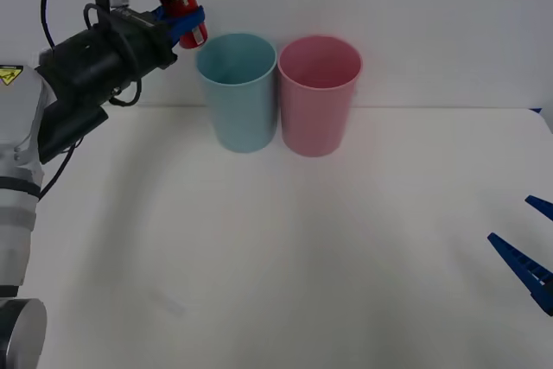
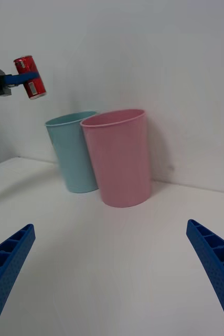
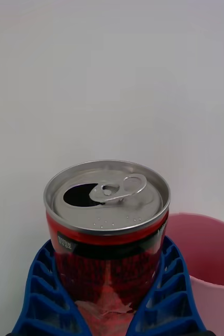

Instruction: Grasp the object on the table and drop it into the matching bin: aluminum can to the light blue bin, PET bottle to the pink bin.

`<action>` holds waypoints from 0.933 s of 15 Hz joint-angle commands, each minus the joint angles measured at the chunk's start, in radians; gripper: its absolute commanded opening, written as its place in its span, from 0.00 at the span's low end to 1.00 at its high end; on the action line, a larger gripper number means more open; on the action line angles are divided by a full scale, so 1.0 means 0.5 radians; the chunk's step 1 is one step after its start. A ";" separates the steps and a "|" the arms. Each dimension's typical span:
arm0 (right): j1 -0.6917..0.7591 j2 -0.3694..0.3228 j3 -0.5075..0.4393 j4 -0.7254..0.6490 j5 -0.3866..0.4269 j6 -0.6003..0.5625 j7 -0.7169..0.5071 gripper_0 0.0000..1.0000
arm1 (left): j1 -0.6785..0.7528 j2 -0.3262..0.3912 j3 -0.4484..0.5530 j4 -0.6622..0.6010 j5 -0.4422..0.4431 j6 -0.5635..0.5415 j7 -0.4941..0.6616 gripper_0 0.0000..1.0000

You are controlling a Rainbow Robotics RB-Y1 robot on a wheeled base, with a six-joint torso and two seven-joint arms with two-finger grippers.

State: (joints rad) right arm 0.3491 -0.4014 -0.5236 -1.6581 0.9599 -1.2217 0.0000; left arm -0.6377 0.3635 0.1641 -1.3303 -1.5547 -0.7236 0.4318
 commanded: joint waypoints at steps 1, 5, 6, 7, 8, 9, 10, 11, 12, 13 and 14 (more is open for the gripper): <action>0.000 0.000 0.000 0.000 0.000 0.000 0.000 1.00 | -0.197 -0.003 -0.126 0.268 -0.020 0.113 -0.032 0.00; 0.000 0.000 0.000 0.000 0.000 0.000 0.000 1.00 | -0.467 -0.028 -0.270 0.663 -0.017 0.263 -0.106 0.00; 0.000 0.000 0.000 0.000 0.000 0.000 0.000 1.00 | -0.504 -0.034 -0.282 0.719 -0.017 0.275 -0.124 0.00; 0.000 0.000 0.000 0.000 0.000 0.000 0.000 1.00 | -0.516 -0.043 -0.294 0.731 -0.017 0.291 -0.136 0.00; 0.000 0.000 0.000 0.000 0.000 0.000 0.000 1.00 | -0.513 -0.052 -0.297 0.734 -0.008 0.294 -0.149 0.00; 0.000 0.000 0.000 0.000 0.000 0.000 0.000 1.00 | -0.513 -0.052 -0.304 0.734 -0.008 0.294 -0.158 0.00; 0.000 0.000 0.000 0.000 0.000 0.000 0.000 1.00 | -0.513 -0.052 -0.313 0.734 -0.002 0.294 -0.161 0.00; 0.000 0.000 0.000 0.000 0.000 0.000 0.000 1.00 | -0.513 -0.052 -0.322 0.731 0.017 0.294 -0.167 0.00; 0.000 0.000 0.000 0.000 0.000 0.000 0.000 1.00 | -0.513 -0.049 -0.331 0.734 0.023 0.294 -0.170 0.01; 0.000 0.000 0.000 0.000 0.000 0.000 0.000 1.00 | -0.513 -0.052 -0.331 0.734 0.026 0.294 -0.179 0.37; 0.000 0.000 0.000 0.000 0.000 0.000 0.000 1.00 | -0.513 -0.052 -0.331 0.728 0.044 0.294 -0.229 1.00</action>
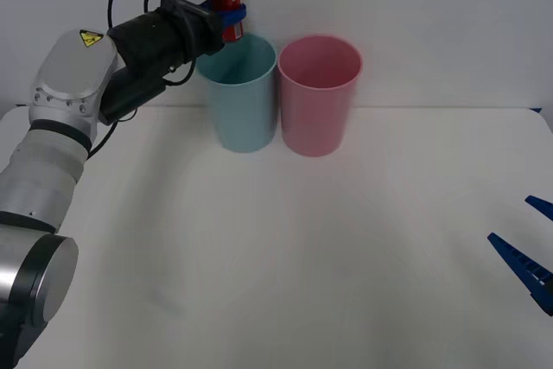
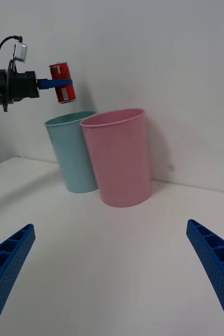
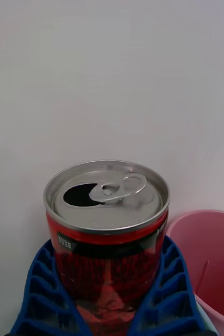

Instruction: Grasp the object on the table and drop it into the matching bin: aluminum can to the light blue bin, PET bottle to the pink bin.

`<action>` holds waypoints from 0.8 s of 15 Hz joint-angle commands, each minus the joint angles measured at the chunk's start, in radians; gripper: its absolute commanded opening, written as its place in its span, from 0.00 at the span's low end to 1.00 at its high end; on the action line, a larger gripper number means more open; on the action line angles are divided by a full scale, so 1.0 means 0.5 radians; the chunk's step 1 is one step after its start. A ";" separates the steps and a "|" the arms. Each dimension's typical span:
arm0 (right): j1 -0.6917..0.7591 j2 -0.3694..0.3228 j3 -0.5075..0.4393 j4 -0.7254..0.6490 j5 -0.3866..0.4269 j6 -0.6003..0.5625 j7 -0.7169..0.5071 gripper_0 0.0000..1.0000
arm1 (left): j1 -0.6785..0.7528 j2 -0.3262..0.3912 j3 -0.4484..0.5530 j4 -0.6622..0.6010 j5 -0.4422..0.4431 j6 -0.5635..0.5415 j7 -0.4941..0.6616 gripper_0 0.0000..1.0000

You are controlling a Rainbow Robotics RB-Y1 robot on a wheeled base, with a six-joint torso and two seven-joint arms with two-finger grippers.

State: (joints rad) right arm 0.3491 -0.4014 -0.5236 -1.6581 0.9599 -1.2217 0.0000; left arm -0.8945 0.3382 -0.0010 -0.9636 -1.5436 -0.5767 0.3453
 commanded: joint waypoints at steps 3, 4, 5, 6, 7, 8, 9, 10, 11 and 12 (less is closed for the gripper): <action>0.000 0.000 0.000 0.000 0.000 0.000 0.000 1.00 | 0.003 -0.001 -0.004 -0.006 0.075 -0.003 -0.151 1.00; 0.000 0.000 0.000 0.000 0.000 0.000 0.000 1.00 | 0.003 0.002 -0.001 -0.003 0.081 -0.003 -0.144 1.00; 0.000 0.000 0.000 0.000 0.000 0.000 0.000 1.00 | 0.003 0.002 -0.004 -0.003 0.087 -0.003 -0.144 1.00; 0.000 0.000 0.000 0.000 0.000 0.000 0.000 1.00 | 0.006 -0.001 -0.001 -0.006 0.096 -0.003 -0.144 1.00; 0.000 0.000 0.000 0.000 0.000 0.000 0.000 1.00 | 0.006 0.002 -0.001 -0.006 0.102 -0.012 -0.141 1.00; 0.000 0.000 0.000 0.000 0.000 0.000 0.000 1.00 | 0.006 0.002 -0.001 -0.003 0.121 -0.015 -0.135 1.00; 0.000 0.000 0.000 0.000 0.000 0.000 0.000 1.00 | 0.016 0.005 -0.001 -0.006 0.157 -0.022 -0.144 1.00; 0.000 0.000 0.000 0.000 0.000 0.000 0.000 1.00 | 0.031 0.017 -0.001 -0.006 0.197 -0.046 -0.151 1.00; 0.000 0.000 0.000 0.000 0.000 0.000 0.000 1.00 | 0.043 0.032 -0.001 -0.006 0.246 -0.089 -0.160 1.00; 0.000 0.000 0.000 0.000 0.000 0.000 0.000 1.00 | 0.071 0.054 0.008 -0.009 0.338 -0.147 -0.175 1.00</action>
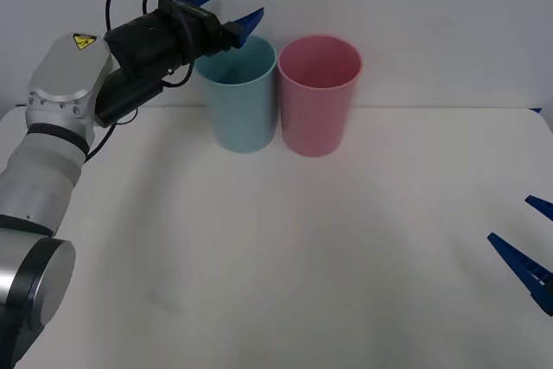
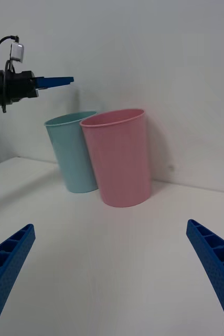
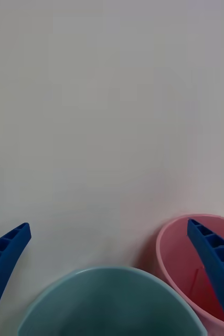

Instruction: Grasp the object on the table and drop it into the matching bin: aluminum can to the light blue bin, PET bottle to the pink bin.

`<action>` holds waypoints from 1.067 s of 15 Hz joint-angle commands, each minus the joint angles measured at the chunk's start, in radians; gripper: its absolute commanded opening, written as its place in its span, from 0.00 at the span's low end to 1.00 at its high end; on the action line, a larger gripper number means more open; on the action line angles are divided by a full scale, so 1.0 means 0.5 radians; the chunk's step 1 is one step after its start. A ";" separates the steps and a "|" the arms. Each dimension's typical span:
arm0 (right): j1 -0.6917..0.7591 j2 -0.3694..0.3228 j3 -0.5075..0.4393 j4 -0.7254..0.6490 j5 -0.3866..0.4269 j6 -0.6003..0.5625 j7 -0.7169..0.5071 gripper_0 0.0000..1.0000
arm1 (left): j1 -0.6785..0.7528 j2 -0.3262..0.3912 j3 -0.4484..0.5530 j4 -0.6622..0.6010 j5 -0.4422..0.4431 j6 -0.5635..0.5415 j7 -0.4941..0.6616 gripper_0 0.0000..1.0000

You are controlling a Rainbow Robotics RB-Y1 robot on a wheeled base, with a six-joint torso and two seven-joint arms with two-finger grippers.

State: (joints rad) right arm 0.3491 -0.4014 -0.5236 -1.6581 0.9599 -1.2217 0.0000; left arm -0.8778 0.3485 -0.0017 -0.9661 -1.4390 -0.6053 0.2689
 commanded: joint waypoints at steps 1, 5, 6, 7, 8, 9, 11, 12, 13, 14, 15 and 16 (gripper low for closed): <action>0.000 0.000 0.000 0.000 0.000 0.000 0.000 1.00 | 0.071 0.045 0.025 -0.028 0.166 -0.121 -0.035 1.00; 0.000 0.000 0.000 0.000 0.000 0.000 0.000 1.00 | 0.366 0.052 0.264 -0.326 0.236 -0.363 -0.078 1.00; 0.000 0.000 0.000 0.000 0.000 0.000 0.000 1.00 | 0.449 0.052 0.322 -0.409 0.255 -0.418 -0.087 1.00; 0.000 0.000 0.000 0.000 0.000 0.000 0.000 1.00 | 0.535 0.052 0.378 -0.498 0.273 -0.474 -0.093 1.00; 0.000 0.000 0.000 0.000 0.000 0.000 0.000 1.00 | 0.633 0.052 0.439 -0.596 0.282 -0.532 -0.105 1.00; 0.000 0.000 0.000 0.000 0.000 0.000 0.000 1.00 | 0.713 0.052 0.503 -0.669 0.282 -0.581 -0.117 1.00; 0.000 0.000 0.000 0.000 0.000 0.000 0.000 1.00 | 0.897 0.052 0.648 -0.826 0.289 -0.719 -0.163 1.00; 0.000 0.000 0.000 0.000 0.000 0.000 0.000 1.00 | 0.976 0.052 0.712 -0.887 0.298 -0.777 -0.228 1.00; 0.000 0.000 0.000 0.000 0.000 0.000 0.000 1.00 | 1.050 0.052 0.758 -0.936 0.316 -0.833 -0.298 1.00; 0.000 0.000 0.000 0.000 0.000 0.000 0.000 1.00 | 1.142 0.052 0.823 -0.992 0.341 -0.897 -0.390 1.00; 0.000 0.000 0.000 0.000 0.000 0.000 0.000 1.00 | 1.200 0.049 0.850 -1.019 0.365 -0.928 -0.436 1.00; 0.000 0.000 0.000 0.000 0.000 0.000 0.000 1.00 | 1.298 0.049 0.875 -1.071 0.414 -0.949 -0.504 1.00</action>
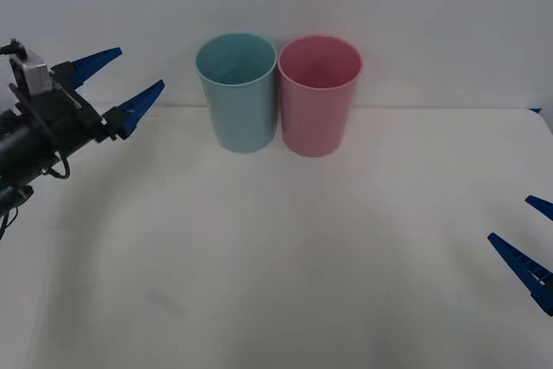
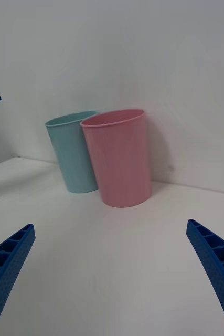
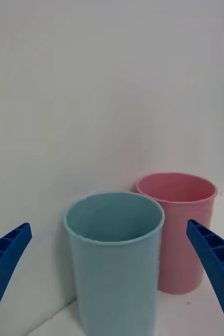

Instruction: Grasp the object on the table and drop it into the matching bin: aluminum can to the light blue bin, PET bottle to the pink bin.

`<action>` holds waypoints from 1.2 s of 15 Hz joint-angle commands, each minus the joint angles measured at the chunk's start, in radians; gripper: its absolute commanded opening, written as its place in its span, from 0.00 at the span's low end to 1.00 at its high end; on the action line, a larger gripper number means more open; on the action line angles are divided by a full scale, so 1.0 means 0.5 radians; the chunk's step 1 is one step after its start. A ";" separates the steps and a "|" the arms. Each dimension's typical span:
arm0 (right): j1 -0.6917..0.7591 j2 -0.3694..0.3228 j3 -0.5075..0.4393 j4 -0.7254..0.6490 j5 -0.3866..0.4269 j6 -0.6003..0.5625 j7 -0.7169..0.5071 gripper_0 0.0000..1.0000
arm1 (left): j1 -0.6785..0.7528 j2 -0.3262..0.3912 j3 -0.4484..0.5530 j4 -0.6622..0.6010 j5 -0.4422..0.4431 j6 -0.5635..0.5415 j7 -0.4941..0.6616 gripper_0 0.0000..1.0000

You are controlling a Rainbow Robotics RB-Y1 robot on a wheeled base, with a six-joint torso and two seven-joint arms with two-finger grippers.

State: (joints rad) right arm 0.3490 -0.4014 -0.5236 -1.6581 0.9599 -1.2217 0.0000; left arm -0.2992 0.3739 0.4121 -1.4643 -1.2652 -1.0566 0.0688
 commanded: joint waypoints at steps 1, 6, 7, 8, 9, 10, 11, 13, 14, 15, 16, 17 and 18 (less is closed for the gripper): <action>0.000 0.000 0.000 0.000 0.000 0.000 0.000 1.00 | 0.227 0.004 0.059 -0.124 0.110 -0.047 -0.165 1.00; 0.000 0.000 0.000 0.000 0.000 0.000 0.000 1.00 | 0.574 0.007 0.216 -0.296 0.272 -0.218 -0.316 1.00; 0.000 0.000 0.000 0.000 0.000 0.000 0.000 1.00 | 0.663 0.010 0.256 -0.363 0.294 -0.243 -0.319 1.00; 0.000 0.000 0.000 0.000 0.000 0.000 0.000 1.00 | 0.749 0.010 0.283 -0.434 0.306 -0.249 -0.319 1.00; 0.000 0.000 0.000 0.000 0.000 0.000 0.000 1.00 | 0.822 0.013 0.311 -0.492 0.306 -0.252 -0.319 1.00; 0.000 0.000 0.000 0.000 0.000 0.000 0.000 1.00 | 0.914 0.016 0.348 -0.557 0.306 -0.258 -0.316 1.00; 0.000 0.000 0.000 0.000 0.000 0.000 0.000 1.00 | 0.997 0.019 0.388 -0.621 0.306 -0.267 -0.309 1.00; 0.000 0.000 0.000 0.000 0.000 0.000 0.000 1.00 | 1.120 0.022 0.458 -0.713 0.306 -0.274 -0.309 1.00; 0.000 0.000 0.000 0.000 0.000 0.000 0.000 1.00 | 1.169 0.022 0.495 -0.747 0.306 -0.280 -0.306 1.00; 0.000 0.000 0.000 0.000 0.000 0.000 0.000 1.00 | 1.200 0.022 0.504 -0.765 0.306 -0.280 -0.312 1.00; 0.000 0.000 0.000 0.000 0.000 0.000 0.000 1.00 | 1.237 0.022 0.526 -0.777 0.306 -0.280 -0.316 1.00; 0.000 0.000 0.000 0.000 0.000 0.000 0.000 1.00 | 1.267 0.022 0.541 -0.790 0.306 -0.286 -0.319 1.00; 0.000 0.000 0.000 0.000 0.000 0.000 0.000 1.00 | 1.289 0.035 0.541 -0.793 0.306 -0.286 -0.322 1.00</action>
State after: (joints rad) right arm 0.3491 -0.4014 -0.5236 -1.6581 0.9599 -1.2217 0.0000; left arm 0.3365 0.3873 0.6816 -1.8591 -1.1119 -1.1993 -0.0908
